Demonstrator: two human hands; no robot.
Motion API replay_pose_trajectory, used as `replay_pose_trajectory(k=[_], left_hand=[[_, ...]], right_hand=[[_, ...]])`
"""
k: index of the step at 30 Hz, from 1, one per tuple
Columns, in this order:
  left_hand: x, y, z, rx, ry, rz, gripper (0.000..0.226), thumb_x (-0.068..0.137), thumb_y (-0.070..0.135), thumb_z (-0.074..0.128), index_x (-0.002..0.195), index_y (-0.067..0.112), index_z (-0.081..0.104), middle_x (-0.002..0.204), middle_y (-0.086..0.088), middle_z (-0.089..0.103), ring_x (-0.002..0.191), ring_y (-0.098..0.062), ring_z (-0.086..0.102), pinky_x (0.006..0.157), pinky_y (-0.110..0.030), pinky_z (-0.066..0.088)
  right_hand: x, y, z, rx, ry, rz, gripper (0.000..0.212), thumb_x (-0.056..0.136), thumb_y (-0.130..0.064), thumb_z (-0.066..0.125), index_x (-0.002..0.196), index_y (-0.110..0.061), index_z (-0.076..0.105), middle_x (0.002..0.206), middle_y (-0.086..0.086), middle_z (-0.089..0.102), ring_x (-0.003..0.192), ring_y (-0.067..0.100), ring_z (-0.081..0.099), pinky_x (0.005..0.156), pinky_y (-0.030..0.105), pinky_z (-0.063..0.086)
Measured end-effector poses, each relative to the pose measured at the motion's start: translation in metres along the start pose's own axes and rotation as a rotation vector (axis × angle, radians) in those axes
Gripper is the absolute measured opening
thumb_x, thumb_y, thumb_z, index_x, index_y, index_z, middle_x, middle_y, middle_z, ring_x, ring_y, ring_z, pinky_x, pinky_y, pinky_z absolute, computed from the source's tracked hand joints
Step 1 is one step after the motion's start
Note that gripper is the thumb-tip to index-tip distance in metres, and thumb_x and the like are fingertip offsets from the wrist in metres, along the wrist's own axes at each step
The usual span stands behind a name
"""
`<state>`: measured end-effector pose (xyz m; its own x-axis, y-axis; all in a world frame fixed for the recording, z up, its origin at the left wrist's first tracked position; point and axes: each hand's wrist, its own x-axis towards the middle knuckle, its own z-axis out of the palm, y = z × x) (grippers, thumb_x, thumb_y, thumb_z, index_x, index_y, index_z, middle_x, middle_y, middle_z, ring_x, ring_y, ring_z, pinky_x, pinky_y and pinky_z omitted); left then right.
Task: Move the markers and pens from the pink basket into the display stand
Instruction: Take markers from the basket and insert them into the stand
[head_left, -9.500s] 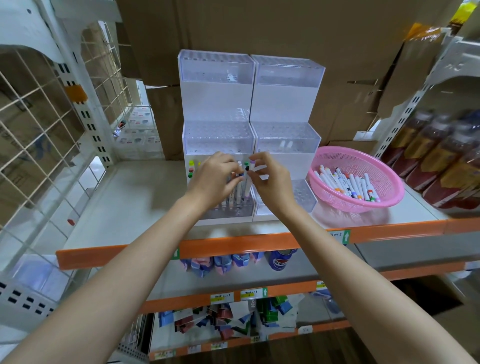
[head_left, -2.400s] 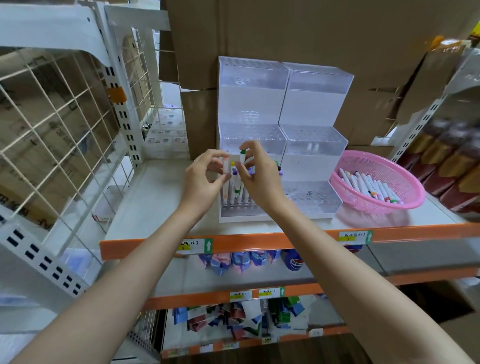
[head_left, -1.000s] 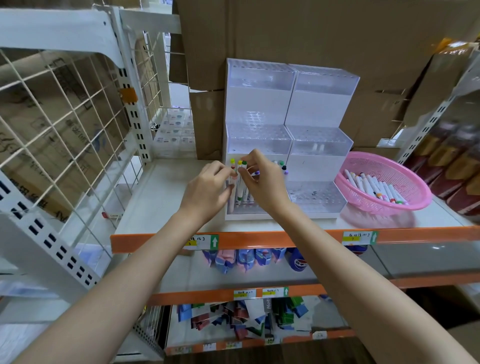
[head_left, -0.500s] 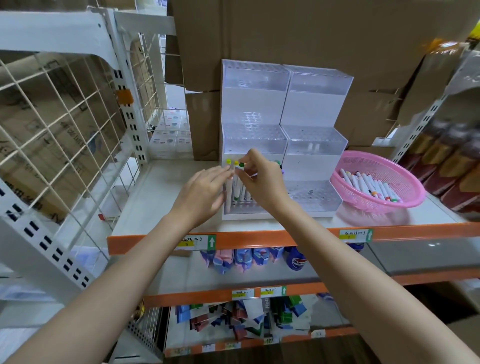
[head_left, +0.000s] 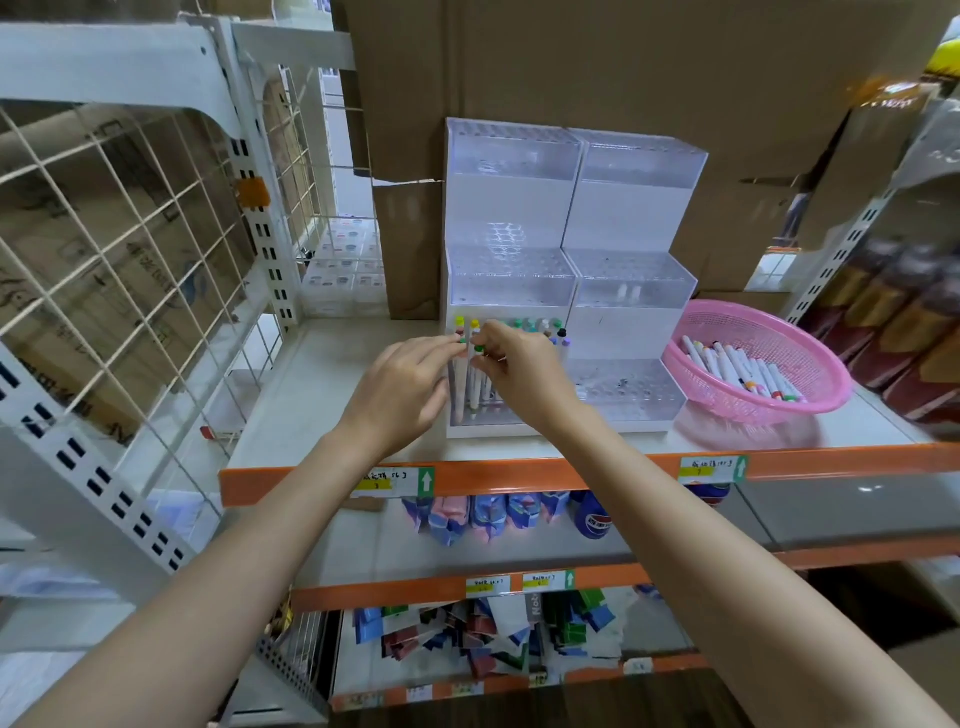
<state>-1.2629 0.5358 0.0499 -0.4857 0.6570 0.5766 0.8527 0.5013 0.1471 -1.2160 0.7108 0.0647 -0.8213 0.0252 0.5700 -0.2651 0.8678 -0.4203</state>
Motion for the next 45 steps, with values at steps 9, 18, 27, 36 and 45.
replay_pose_trajectory(k=[9, 18, 27, 36, 45], left_hand=[[-0.001, 0.001, 0.002, -0.018, 0.001, -0.024, 0.046, 0.082, 0.003, 0.062, 0.127, 0.01, 0.057, 0.13, -0.007, 0.059, 0.12, -0.025, 0.055, 0.099, -0.038, 0.042], [0.001, 0.002, 0.005, -0.01, 0.013, -0.041, 0.045, 0.08, 0.001, 0.063, 0.124, 0.008, 0.059, 0.129, -0.009, 0.06, 0.119, -0.026, 0.056, 0.098, -0.04, 0.043], [0.001, 0.005, 0.005, -0.019, 0.014, -0.045, 0.044, 0.081, 0.001, 0.062, 0.124, 0.011, 0.06, 0.129, -0.007, 0.06, 0.119, -0.025, 0.056, 0.097, -0.039, 0.043], [0.013, 0.018, 0.003, 0.029, 0.016, -0.021, 0.042, 0.089, 0.027, 0.048, 0.127, 0.012, 0.059, 0.129, -0.006, 0.06, 0.117, -0.023, 0.056, 0.097, -0.038, 0.043], [0.046, 0.047, 0.024, 0.08, -0.065, -0.083, 0.046, 0.089, 0.031, 0.036, 0.113, 0.004, 0.065, 0.116, -0.015, 0.065, 0.109, -0.032, 0.061, 0.095, -0.042, 0.048]], right_hand=[[-0.002, 0.001, 0.002, -0.006, -0.005, 0.029, 0.015, 0.086, -0.008, 0.068, 0.095, 0.001, 0.062, 0.085, 0.017, 0.07, 0.077, 0.036, 0.064, 0.071, 0.048, 0.052], [-0.004, 0.002, 0.001, -0.022, -0.005, -0.016, 0.012, 0.088, -0.009, 0.064, 0.099, -0.003, 0.068, 0.084, 0.012, 0.071, 0.073, 0.032, 0.065, 0.067, 0.045, 0.054], [-0.01, 0.005, 0.001, -0.03, 0.028, -0.05, 0.012, 0.087, -0.009, 0.066, 0.099, -0.007, 0.068, 0.091, 0.009, 0.068, 0.075, 0.024, 0.062, 0.066, 0.041, 0.054], [-0.016, 0.017, -0.014, -0.262, 0.091, -0.092, 0.03, 0.084, -0.021, 0.07, 0.113, -0.015, 0.067, 0.109, 0.006, 0.065, 0.101, 0.03, 0.059, 0.083, 0.041, 0.048], [-0.025, 0.044, -0.035, -0.204, -0.126, -0.001, 0.052, 0.086, -0.02, 0.068, 0.135, -0.014, 0.054, 0.136, 0.011, 0.055, 0.124, 0.032, 0.051, 0.097, 0.041, 0.045]])
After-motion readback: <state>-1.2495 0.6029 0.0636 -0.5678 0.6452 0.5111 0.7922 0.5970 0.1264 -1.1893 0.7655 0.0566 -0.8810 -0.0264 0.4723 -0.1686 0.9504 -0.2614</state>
